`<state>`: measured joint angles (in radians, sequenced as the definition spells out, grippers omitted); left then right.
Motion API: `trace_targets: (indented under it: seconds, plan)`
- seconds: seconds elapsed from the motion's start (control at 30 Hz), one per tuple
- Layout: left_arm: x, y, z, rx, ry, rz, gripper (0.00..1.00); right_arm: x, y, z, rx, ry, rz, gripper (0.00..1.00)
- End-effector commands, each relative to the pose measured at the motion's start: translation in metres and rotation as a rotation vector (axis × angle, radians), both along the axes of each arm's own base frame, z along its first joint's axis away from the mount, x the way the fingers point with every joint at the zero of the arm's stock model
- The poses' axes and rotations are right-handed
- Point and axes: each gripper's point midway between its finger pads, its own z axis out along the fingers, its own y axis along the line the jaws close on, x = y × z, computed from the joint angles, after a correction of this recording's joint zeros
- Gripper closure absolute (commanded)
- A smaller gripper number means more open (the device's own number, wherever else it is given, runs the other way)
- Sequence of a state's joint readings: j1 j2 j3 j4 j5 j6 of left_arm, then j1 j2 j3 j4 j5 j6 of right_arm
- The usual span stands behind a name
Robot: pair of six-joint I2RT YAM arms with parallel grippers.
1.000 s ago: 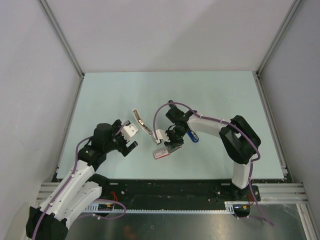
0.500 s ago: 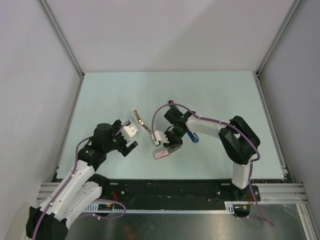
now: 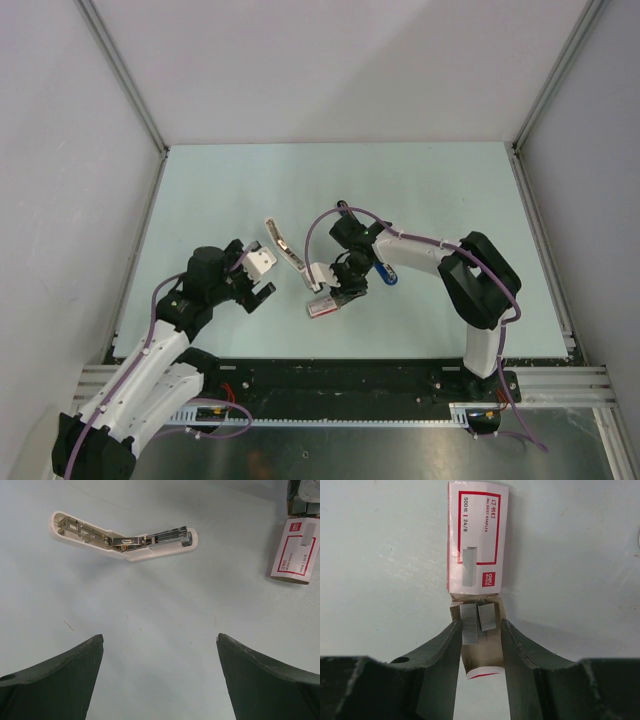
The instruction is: Load the staples into the stapler
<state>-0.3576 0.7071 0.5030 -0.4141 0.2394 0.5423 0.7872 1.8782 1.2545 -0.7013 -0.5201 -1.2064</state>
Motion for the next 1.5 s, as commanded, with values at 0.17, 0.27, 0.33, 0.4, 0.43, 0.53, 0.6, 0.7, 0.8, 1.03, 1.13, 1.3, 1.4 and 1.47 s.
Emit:
trace_targets:
  seconds: [0.17, 0.27, 0.33, 0.4, 0.43, 0.53, 0.6, 0.7, 0.8, 1.03, 1.13, 1.3, 1.4, 1.47]
  plan:
    - [0.002, 0.000, -0.001, 0.001, -0.015, -0.005, 0.01, 0.001, 0.003, 0.015, 0.017, -0.022, 0.033, 0.55]
    - [0.002, 0.000, -0.001, 0.001, -0.015, -0.004, 0.01, 0.002, 0.003, 0.012, 0.013, -0.020, 0.027, 0.54]
    - [0.002, 0.001, -0.001, 0.001, -0.014, -0.004, 0.01, 0.001, 0.004, 0.009, 0.007, -0.020, 0.028, 0.54]
    - [0.002, 0.000, -0.001, 0.002, -0.014, -0.005, 0.00, 0.001, 0.004, 0.008, 0.002, -0.021, 0.030, 0.53]
    - [0.002, 0.001, -0.001, 0.002, -0.015, -0.004, 0.00, 0.001, 0.004, 0.007, 0.001, -0.021, 0.032, 0.53]
    - [0.002, 0.001, -0.001, 0.003, -0.017, -0.003, 0.00, 0.000, 0.006, 0.007, 0.000, -0.026, 0.036, 0.51]
    - [0.002, 0.001, -0.001, 0.003, -0.016, -0.004, 0.01, -0.001, 0.006, 0.007, 0.001, -0.025, 0.040, 0.50]
    - [0.002, 0.001, -0.001, 0.003, -0.015, -0.004, 0.01, -0.002, 0.008, 0.006, -0.002, -0.024, 0.042, 0.50]
    - [0.002, 0.001, -0.002, 0.005, -0.014, -0.003, 0.01, -0.003, 0.008, 0.002, -0.011, -0.023, 0.043, 0.50]
    - [0.002, 0.002, -0.002, 0.007, -0.016, 0.001, 0.01, -0.006, 0.006, -0.002, -0.030, -0.017, 0.051, 0.53]
    - [0.003, 0.002, -0.002, 0.007, -0.017, 0.001, 0.01, -0.005, 0.007, -0.001, -0.026, -0.021, 0.047, 0.54]
    - [0.002, 0.002, -0.002, 0.007, -0.016, 0.001, 0.00, 0.000, 0.009, 0.002, -0.021, -0.041, 0.028, 0.53]
    - [0.002, 0.002, -0.002, 0.007, -0.016, 0.001, 0.00, 0.004, 0.011, 0.007, -0.007, -0.059, 0.017, 0.52]
    - [0.002, 0.002, -0.003, 0.009, -0.015, 0.001, 0.01, 0.007, 0.013, 0.012, 0.007, -0.072, 0.006, 0.51]
